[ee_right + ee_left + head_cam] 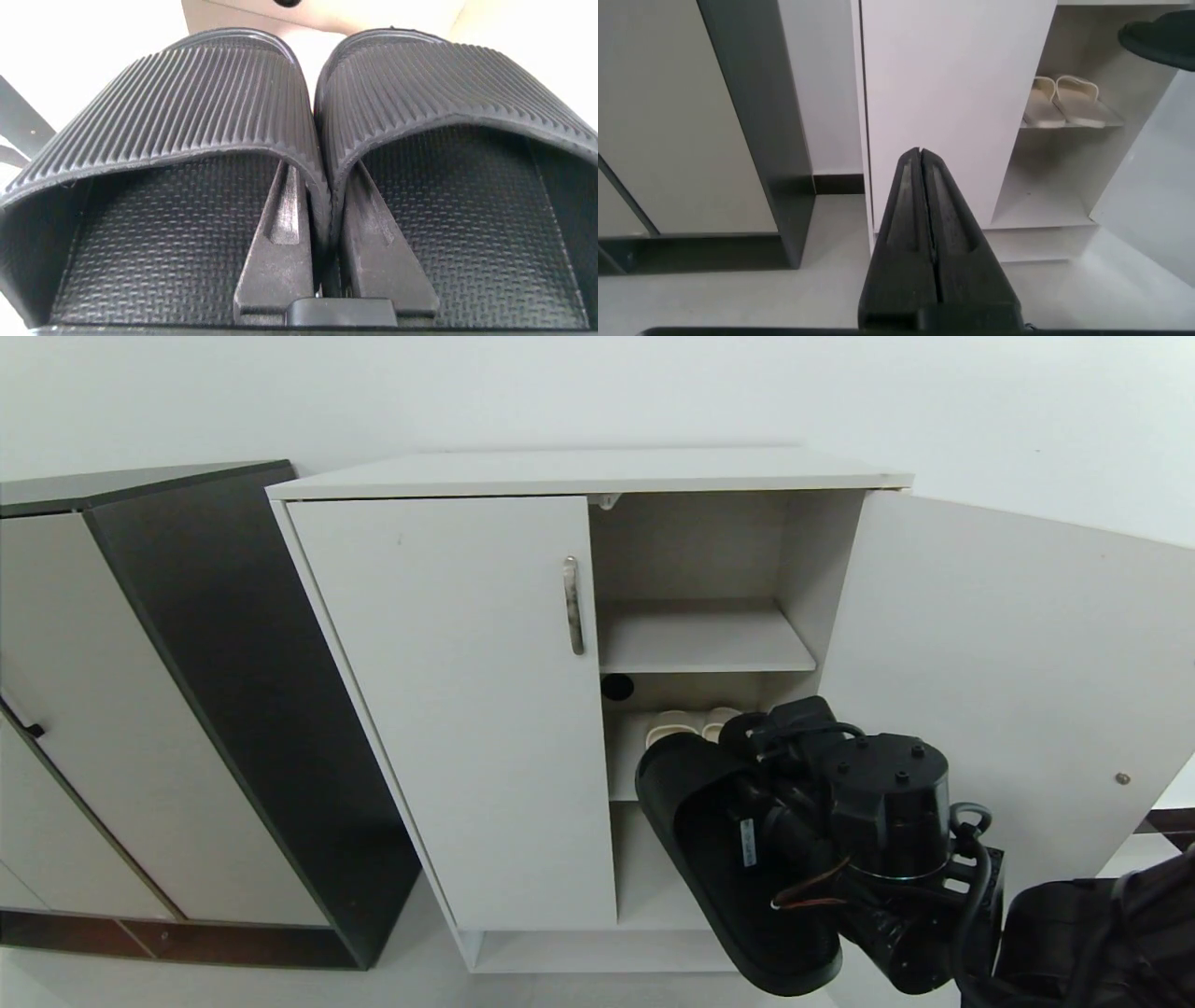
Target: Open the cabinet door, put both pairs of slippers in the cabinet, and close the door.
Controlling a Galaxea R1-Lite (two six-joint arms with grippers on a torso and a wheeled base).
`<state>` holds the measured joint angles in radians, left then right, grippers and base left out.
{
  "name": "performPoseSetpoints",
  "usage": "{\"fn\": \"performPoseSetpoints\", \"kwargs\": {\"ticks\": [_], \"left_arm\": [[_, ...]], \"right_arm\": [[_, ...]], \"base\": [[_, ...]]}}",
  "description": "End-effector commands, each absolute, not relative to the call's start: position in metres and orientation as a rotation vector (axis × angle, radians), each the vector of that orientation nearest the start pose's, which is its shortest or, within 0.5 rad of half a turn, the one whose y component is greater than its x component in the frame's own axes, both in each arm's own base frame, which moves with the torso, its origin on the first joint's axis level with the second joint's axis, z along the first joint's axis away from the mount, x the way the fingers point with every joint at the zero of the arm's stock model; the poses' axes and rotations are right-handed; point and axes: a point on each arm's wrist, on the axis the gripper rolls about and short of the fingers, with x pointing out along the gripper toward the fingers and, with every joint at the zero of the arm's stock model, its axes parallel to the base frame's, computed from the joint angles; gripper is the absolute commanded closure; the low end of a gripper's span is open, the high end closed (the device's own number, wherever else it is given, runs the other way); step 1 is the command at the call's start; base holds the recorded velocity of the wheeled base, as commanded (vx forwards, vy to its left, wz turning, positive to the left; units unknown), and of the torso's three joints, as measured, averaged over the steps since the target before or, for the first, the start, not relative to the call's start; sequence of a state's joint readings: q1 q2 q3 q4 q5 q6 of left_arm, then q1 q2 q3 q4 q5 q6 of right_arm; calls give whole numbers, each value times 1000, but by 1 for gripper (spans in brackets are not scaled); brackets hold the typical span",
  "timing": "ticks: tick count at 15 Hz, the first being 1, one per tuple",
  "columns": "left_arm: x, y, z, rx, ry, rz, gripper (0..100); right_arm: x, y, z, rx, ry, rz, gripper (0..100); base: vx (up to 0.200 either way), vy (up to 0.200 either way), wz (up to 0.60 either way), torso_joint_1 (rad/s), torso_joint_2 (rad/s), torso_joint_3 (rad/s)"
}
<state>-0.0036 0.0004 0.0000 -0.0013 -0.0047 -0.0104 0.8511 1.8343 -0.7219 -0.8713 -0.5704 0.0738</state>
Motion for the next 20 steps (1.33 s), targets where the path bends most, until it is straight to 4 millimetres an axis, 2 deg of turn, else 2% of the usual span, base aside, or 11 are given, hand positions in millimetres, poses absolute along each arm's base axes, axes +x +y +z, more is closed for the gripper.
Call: {"fn": "performPoseSetpoints", "kwargs": {"ticks": [1,6,8,10,11,13,17,20], "left_arm": [[-23,0,76,-11,-1,-8,100],[-23,0,76,-12,-1,-8,100],[-23,0,76,-9,0,-8,100],[-23,0,76,-9,-1,-8,100],[-23,0,76,-9,-1,-8,100],[-23,0,76,-8,-2,-8,100],[-23,0,76,-8,-2,-8,100],[-23,0,76,-8,-2,-8,100]], "right_arm": [[220,232,143,-85,193,272,100],[220,233,141,-89,198,272,100],[224,238,134,-129,190,268,100],[232,251,136,-151,177,200,100],[243,262,147,-133,191,152,100],[248,277,172,-26,234,141,100],[253,288,221,12,187,26,100],[257,285,225,26,174,6,100]], "base": [[0,0,0,-2,90,85],[0,0,0,0,10,10],[0,0,0,0,0,0],[0,0,0,0,0,0],[0,0,0,0,0,0],[0,0,0,0,0,0],[0,0,0,0,0,0],[0,0,0,0,0,0]]}}
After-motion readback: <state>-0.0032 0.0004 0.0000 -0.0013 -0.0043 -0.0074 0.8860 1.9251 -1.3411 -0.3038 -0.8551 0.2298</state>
